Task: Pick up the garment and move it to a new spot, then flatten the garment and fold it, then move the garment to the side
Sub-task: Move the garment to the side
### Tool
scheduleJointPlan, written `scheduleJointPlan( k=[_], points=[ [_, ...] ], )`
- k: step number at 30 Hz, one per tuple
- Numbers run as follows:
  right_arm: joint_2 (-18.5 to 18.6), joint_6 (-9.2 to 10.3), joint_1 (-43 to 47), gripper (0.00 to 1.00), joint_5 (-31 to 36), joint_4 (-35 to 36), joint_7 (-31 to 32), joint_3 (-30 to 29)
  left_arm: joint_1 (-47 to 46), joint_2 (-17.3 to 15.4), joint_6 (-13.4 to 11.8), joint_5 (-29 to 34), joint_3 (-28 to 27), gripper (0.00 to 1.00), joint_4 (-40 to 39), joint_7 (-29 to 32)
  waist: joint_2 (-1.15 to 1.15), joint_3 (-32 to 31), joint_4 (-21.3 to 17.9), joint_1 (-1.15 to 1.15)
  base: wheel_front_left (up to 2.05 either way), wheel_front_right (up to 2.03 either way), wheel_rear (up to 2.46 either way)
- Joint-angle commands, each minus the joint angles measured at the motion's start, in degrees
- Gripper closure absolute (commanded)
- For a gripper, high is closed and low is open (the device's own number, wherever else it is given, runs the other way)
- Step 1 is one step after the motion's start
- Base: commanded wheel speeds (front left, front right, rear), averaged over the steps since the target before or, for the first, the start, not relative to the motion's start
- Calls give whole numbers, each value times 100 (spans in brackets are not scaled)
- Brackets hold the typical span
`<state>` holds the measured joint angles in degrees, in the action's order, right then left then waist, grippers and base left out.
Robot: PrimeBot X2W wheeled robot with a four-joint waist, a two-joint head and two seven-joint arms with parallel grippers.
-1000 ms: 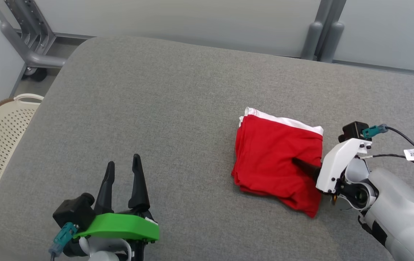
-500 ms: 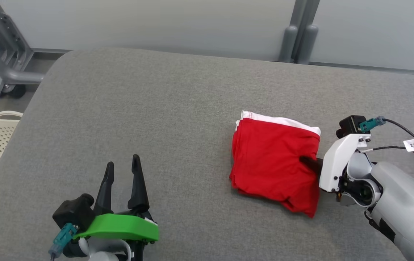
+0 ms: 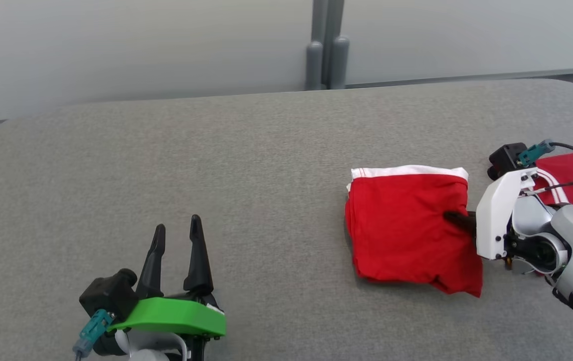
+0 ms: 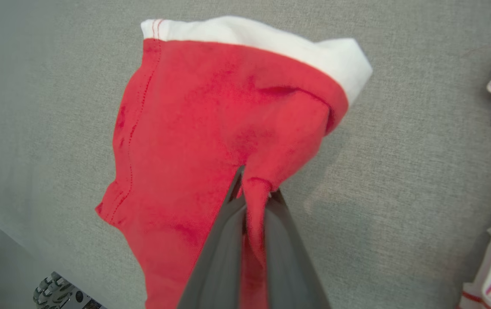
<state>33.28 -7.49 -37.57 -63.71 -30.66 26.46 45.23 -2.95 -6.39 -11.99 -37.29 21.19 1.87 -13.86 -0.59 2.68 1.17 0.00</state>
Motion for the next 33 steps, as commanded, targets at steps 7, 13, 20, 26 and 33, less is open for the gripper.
scheduleJointPlan(
  k=[7,13,20,26,33],
  points=[
    [295,0,-166,100,223,310,302,-155,-169,47,61,16,84,0,2,-8,59,3,-1164,0,0,0,0],
    [224,0,-291,100,478,477,460,-333,-283,71,90,43,160,0,60,-13,59,134,-1602,0,0,0,0],
    [48,0,-412,100,761,480,560,-473,-419,79,105,114,260,0,125,-6,59,222,-1750,0,0,0,0],
    [-90,0,-446,100,934,468,479,-602,-487,77,132,96,304,0,163,1,59,243,-1672,0,0,0,0],
    [30,0,-694,100,1042,645,675,-771,-347,43,74,51,276,0,164,-14,59,217,-1482,0,0,0,0]
  ],
)
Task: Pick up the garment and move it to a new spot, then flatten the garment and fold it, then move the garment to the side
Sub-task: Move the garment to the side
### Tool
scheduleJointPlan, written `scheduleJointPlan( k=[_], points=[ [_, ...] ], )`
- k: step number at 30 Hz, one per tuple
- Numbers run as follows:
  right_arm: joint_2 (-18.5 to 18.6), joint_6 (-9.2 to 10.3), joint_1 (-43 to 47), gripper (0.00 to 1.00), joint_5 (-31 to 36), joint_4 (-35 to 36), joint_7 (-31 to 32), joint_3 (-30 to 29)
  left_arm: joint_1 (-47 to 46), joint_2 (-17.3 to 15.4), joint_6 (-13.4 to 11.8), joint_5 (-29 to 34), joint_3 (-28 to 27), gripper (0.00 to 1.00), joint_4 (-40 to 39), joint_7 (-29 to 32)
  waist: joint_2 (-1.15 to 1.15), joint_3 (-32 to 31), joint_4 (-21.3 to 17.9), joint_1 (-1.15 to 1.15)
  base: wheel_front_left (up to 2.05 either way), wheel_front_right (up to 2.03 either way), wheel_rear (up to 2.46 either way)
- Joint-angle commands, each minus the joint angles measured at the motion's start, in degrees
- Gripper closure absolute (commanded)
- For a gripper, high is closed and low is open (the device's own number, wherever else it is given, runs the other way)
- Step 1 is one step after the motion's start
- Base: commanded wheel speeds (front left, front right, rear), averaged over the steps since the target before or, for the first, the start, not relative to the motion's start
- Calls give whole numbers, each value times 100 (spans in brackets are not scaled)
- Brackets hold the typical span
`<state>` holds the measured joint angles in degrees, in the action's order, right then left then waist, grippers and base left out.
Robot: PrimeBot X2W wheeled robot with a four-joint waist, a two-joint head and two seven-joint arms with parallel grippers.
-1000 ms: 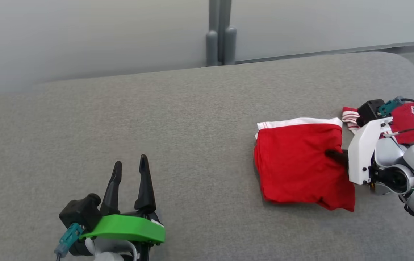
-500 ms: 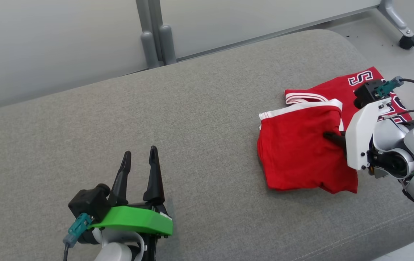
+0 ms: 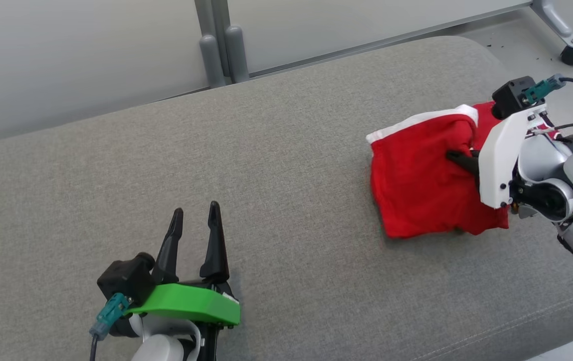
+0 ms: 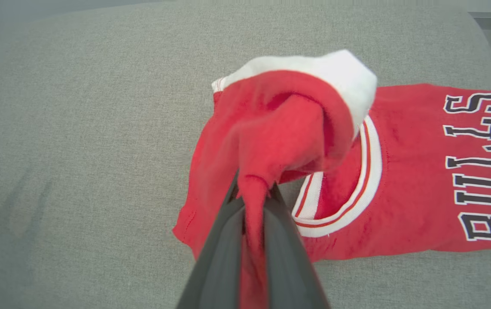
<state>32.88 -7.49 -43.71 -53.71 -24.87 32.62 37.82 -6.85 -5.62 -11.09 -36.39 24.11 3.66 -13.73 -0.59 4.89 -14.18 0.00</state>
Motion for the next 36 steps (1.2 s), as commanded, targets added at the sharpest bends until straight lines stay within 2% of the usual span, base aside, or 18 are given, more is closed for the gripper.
scheduleJointPlan(
  k=[1,8,16,19,27,36],
  points=[
    [136,0,-129,100,66,121,109,-43,50,-38,-27,-37,-19,0,-25,-28,59,0,73,0,0,0,0],
    [454,-1,-318,100,165,361,353,-169,14,-83,-59,-9,-18,0,-84,-5,59,131,212,0,0,0,0],
    [362,0,-542,100,209,249,418,-368,-181,-166,-83,48,-30,0,-158,56,59,404,460,0,0,0,0],
    [438,0,-580,100,255,178,469,-342,-232,-180,-100,65,-30,0,-189,71,59,502,571,0,0,0,0],
    [962,0,-507,100,347,-13,594,-181,-274,-254,-118,82,-59,0,-268,86,59,732,782,0,0,0,0],
    [1483,0,-690,100,562,-108,478,278,-369,-299,-132,117,-34,0,-356,102,59,883,911,0,0,0,0]
  ],
)
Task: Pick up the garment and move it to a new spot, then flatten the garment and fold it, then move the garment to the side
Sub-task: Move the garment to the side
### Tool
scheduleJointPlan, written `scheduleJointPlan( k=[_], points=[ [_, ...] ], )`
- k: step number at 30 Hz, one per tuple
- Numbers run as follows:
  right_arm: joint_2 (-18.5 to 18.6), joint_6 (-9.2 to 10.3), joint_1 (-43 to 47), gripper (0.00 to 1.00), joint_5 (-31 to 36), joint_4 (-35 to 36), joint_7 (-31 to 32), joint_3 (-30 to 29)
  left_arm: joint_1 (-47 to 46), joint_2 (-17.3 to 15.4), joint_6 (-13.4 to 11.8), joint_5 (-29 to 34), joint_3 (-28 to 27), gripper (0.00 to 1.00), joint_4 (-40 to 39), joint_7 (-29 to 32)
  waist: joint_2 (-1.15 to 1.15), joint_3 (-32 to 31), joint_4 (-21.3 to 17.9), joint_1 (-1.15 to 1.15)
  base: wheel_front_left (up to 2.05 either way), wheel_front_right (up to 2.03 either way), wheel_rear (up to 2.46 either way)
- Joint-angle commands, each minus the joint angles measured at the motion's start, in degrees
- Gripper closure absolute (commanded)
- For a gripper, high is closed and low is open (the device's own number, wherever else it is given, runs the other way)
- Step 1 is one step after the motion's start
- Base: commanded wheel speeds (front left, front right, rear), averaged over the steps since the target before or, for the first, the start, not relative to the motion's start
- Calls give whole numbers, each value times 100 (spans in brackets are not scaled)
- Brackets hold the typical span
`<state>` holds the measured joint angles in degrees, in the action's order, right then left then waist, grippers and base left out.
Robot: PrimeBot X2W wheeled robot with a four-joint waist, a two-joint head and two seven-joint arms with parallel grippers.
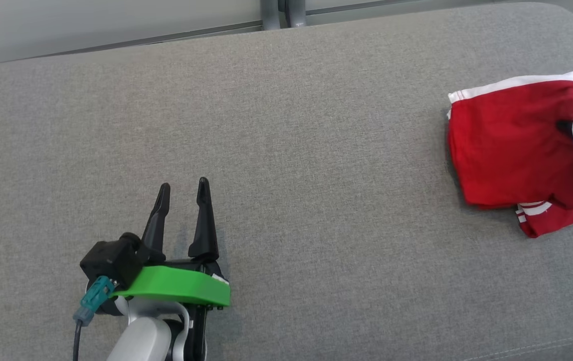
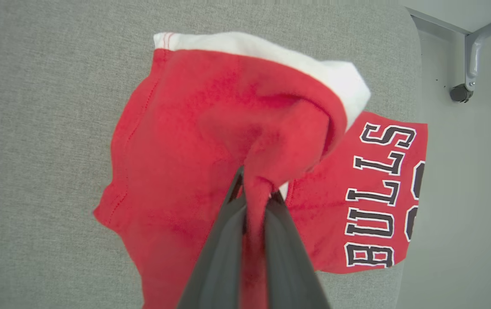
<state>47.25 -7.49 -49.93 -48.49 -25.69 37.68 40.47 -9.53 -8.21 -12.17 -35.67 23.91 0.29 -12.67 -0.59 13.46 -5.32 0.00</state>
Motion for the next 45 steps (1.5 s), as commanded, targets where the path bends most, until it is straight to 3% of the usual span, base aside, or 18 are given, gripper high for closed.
scheduleJointPlan(
  k=[1,12,24,25,26,28,30,31,32,45],
  points=[
    [93,0,-88,100,89,-50,-66,66,-111,-36,-27,50,-6,0,-25,-5,59,35,35,0,0,0,0],
    [426,1,-317,100,408,-509,-559,360,-138,-84,-53,78,46,0,-105,17,59,133,38,0,0,0,0],
    [291,3,-520,100,965,-1345,-1351,533,-195,-155,-95,126,93,0,-180,106,59,279,47,0,0,0,0],
    [269,3,-531,85,999,-1431,-1425,543,-200,-161,-100,127,93,0,-184,115,59,288,57,0,0,0,0],
    [246,3,-523,78,1040,-1529,-1478,562,-204,-172,-105,128,92,0,-186,122,59,295,66,0,0,0,0],
    [203,3,-552,75,1117,-1692,-1614,569,-209,-182,-108,126,89,0,-196,130,59,310,84,0,0,0,0],
    [135,4,-558,51,1217,-1974,-1779,545,-199,-201,-130,119,88,0,-213,133,59,322,100,0,0,0,0],
    [109,4,-565,16,1245,-2055,-1839,539,-191,-206,-139,119,89,0,-219,126,59,325,101,0,0,0,0],
    [84,4,-565,0,1280,-2128,-1879,554,-182,-214,-141,120,88,0,-223,132,59,326,100,0,0,0,0],
    [-189,4,-762,0,1697,-2758,-2659,658,-116,-264,-191,112,127,0,-267,176,59,260,-9,0,0,0,0]
  ],
)
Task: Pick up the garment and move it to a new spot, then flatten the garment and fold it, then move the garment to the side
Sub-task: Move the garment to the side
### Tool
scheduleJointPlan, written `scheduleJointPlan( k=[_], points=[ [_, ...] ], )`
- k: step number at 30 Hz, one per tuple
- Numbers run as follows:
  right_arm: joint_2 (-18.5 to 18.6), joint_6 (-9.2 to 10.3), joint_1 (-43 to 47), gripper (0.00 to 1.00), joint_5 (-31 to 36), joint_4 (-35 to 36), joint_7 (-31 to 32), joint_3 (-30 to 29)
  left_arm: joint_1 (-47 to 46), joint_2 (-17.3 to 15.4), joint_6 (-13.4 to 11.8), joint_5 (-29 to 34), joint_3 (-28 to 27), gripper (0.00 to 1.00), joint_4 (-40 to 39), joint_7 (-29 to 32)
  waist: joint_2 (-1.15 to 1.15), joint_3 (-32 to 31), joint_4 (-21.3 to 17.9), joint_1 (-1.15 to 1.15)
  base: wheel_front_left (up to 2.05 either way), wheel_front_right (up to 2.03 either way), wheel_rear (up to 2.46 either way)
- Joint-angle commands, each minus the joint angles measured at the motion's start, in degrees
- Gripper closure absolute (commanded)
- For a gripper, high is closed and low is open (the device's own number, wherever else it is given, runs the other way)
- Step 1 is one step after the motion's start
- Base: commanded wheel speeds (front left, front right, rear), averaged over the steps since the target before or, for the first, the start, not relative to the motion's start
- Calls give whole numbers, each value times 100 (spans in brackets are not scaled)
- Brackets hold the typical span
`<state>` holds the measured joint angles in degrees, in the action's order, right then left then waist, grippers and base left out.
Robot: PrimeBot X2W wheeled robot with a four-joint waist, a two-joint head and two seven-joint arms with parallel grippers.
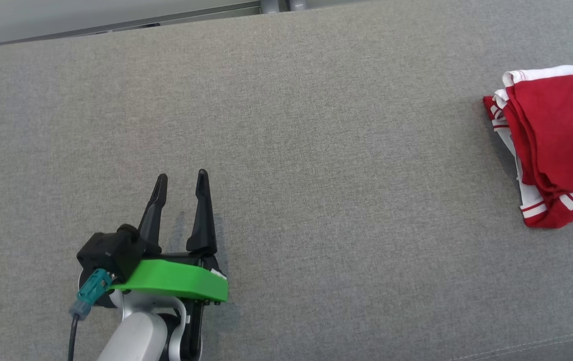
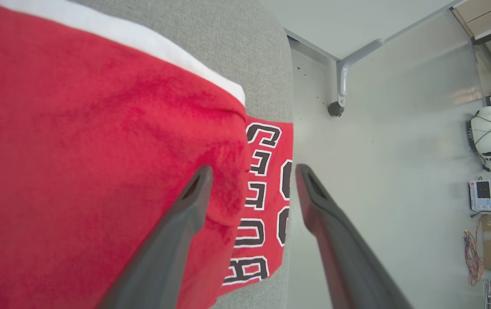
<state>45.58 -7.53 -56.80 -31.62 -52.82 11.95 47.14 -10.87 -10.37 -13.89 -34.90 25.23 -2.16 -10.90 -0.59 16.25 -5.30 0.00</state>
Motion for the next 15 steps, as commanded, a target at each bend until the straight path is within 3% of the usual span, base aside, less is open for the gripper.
scheduleJointPlan(
  k=[1,15],
  points=[
    [-47,8,-79,0,24,-88,-140,-11,24,-51,-20,29,-5,0,-18,-3,59,-34,-18,0,0,0,0],
    [-293,8,-206,0,-80,-214,-527,151,138,-73,-47,-61,-19,0,44,-31,59,-417,-76,0,0,0,0]
  ],
)
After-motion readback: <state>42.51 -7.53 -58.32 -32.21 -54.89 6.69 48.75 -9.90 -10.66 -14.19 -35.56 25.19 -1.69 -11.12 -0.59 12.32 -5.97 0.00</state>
